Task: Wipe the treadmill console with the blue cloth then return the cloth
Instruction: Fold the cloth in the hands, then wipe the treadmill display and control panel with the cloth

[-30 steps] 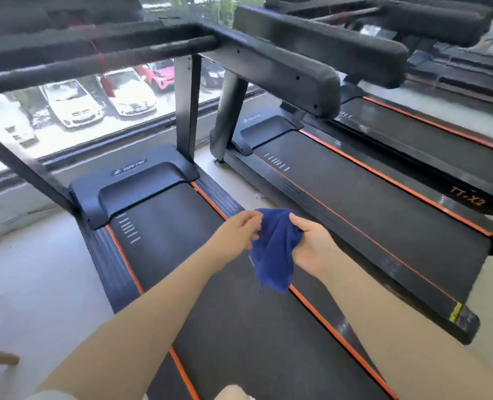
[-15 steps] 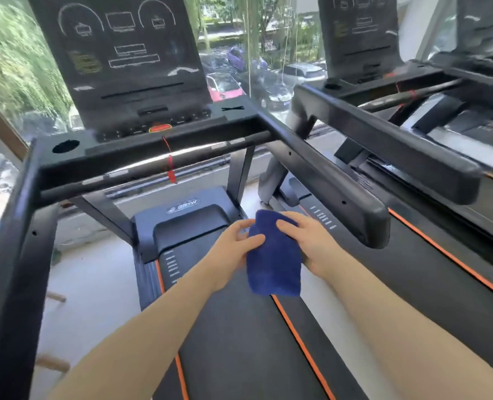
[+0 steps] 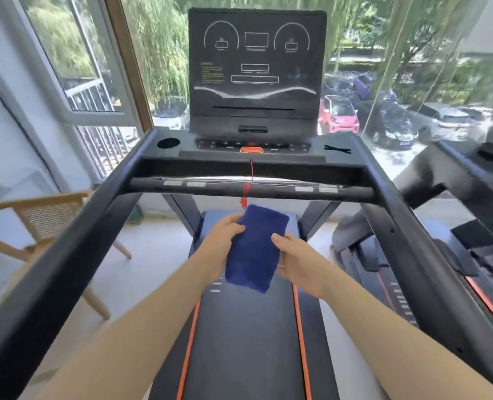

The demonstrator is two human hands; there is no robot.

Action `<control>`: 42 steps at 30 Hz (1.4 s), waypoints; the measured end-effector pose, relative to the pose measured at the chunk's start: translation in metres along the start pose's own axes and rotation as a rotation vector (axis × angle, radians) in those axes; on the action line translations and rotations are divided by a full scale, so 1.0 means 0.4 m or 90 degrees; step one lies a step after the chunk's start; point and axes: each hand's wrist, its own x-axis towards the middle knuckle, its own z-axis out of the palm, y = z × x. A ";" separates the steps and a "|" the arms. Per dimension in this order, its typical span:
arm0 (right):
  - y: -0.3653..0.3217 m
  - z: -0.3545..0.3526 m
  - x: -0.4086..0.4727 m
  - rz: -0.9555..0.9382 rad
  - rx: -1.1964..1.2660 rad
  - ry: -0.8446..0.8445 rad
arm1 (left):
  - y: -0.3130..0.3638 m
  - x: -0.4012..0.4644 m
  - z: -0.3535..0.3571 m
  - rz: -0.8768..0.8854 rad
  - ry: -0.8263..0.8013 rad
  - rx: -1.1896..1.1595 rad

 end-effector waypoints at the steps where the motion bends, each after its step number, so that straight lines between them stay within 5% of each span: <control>1: -0.015 0.000 0.034 -0.023 -0.010 -0.025 | 0.015 0.032 -0.006 0.018 0.002 -0.014; 4: -0.065 -0.003 0.160 -0.061 -0.002 -0.014 | 0.062 0.135 -0.030 0.072 -0.020 -0.060; 10: -0.200 0.015 0.487 -0.140 0.010 0.045 | 0.216 0.402 -0.142 0.238 0.002 0.079; 17: -0.330 0.070 0.850 -0.129 0.010 -0.002 | 0.401 0.695 -0.308 0.225 0.036 0.161; 23: -0.357 0.040 1.038 -0.052 0.050 0.083 | 0.431 0.880 -0.378 0.181 0.047 0.209; 27: -0.412 0.022 1.153 -0.054 -0.271 0.116 | 0.460 1.008 -0.433 0.227 0.149 0.292; 31: -0.492 0.011 1.246 -0.310 -0.402 0.221 | 0.527 1.098 -0.484 0.251 0.247 0.290; 35: -0.559 -0.018 1.330 -0.674 -0.766 0.336 | 0.552 1.171 -0.516 0.219 0.204 0.244; 42: -0.483 -0.045 1.475 -0.765 -1.197 0.319 | 0.517 1.215 -0.534 0.116 0.069 0.110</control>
